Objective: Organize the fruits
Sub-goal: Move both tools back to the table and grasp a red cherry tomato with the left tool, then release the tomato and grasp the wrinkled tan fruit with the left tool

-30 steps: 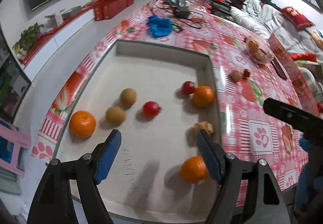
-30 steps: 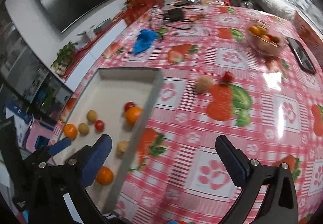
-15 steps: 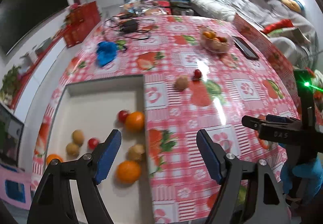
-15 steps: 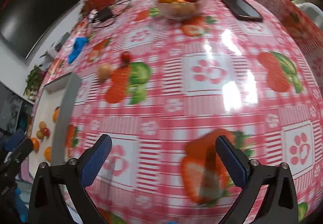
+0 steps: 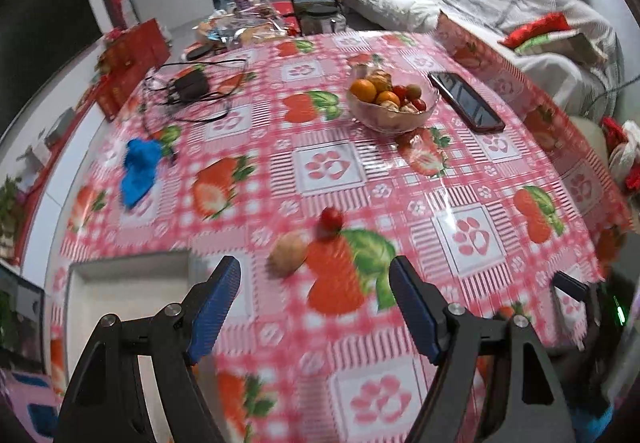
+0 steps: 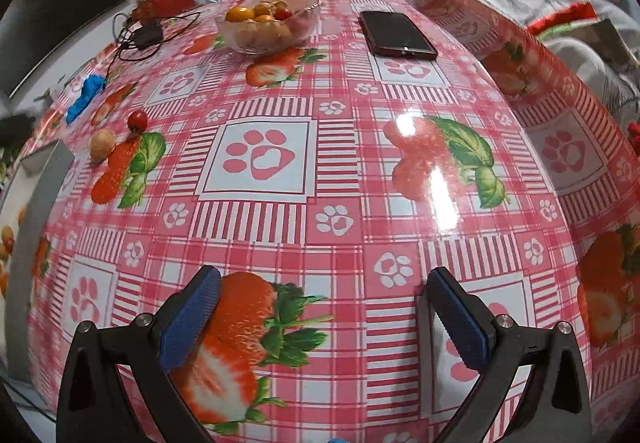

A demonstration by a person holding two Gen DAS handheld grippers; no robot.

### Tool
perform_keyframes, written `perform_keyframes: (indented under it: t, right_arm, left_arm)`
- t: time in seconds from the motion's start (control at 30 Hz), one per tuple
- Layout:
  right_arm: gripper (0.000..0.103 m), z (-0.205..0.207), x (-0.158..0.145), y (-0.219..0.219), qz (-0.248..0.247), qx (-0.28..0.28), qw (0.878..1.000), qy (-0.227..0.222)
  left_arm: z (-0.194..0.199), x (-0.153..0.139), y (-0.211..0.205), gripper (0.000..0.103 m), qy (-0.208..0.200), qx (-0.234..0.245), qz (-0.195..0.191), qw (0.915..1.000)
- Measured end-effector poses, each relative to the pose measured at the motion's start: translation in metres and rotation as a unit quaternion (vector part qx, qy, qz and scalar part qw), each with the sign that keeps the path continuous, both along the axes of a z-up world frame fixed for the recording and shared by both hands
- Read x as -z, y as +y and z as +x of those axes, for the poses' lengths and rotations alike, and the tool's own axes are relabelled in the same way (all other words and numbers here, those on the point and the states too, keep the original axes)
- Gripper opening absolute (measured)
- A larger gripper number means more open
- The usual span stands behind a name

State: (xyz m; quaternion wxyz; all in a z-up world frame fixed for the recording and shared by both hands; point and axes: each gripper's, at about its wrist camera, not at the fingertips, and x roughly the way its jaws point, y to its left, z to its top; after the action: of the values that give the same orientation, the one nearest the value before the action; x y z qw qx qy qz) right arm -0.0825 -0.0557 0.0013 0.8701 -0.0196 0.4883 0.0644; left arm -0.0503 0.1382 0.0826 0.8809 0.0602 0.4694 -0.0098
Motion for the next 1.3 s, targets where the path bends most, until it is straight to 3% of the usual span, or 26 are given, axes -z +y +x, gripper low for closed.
perform_keyframes:
  t: [0.07,0.2,0.43,0.57,0.63,0.7,1.13,1.17,1.23,1.3]
  right_arm:
    - [0.103,-0.005,0.002,0.002,-0.011,-0.007,1.000,-0.017]
    - [0.103,-0.008,0.002,0.001,-0.007,-0.008,0.999,-0.032]
    - [0.103,-0.006,0.001,0.003,-0.006,-0.010,0.999,-0.034]
    - [0.103,-0.007,0.001,0.003,-0.002,-0.010,0.999,-0.035]
    - [0.103,-0.007,0.001,0.003,-0.001,-0.010,0.999,-0.035]
    - [0.103,-0.007,0.001,0.003,0.000,-0.009,0.999,-0.035]
    - [0.103,-0.009,-0.001,-0.003,0.030,-0.004,0.999,-0.043]
    - [0.103,-0.009,-0.001,-0.003,0.030,-0.004,0.999,-0.043]
    - [0.103,-0.009,-0.001,-0.003,0.029,-0.004,0.999,-0.043]
    - [0.103,-0.009,-0.001,-0.003,0.029,-0.004,0.999,-0.043]
  left_arm:
    - [0.018,0.013,-0.009,0.079,0.005,0.002,0.013,0.9999]
    - [0.047,0.043,-0.012,0.057,0.038,-0.006,0.001,0.9992]
    - [0.074,0.075,-0.012,0.055,0.053,-0.021,-0.001,0.9984]
    - [0.078,0.076,-0.014,0.052,0.038,-0.022,-0.008,0.9990]
    - [0.076,0.075,-0.016,0.033,0.039,-0.015,-0.021,0.9989]
    - [0.070,0.074,-0.023,0.023,0.042,-0.003,-0.018,0.9990]
    - [-0.041,0.065,-0.050,0.024,0.059,0.073,-0.047,0.9945]
    - [-0.042,0.061,-0.046,0.027,0.050,0.066,-0.043,0.9957]
    - [-0.037,0.050,-0.030,0.050,0.026,0.037,-0.039,0.9982]
    - [-0.027,0.043,-0.011,0.060,0.011,0.000,-0.039,0.9992]
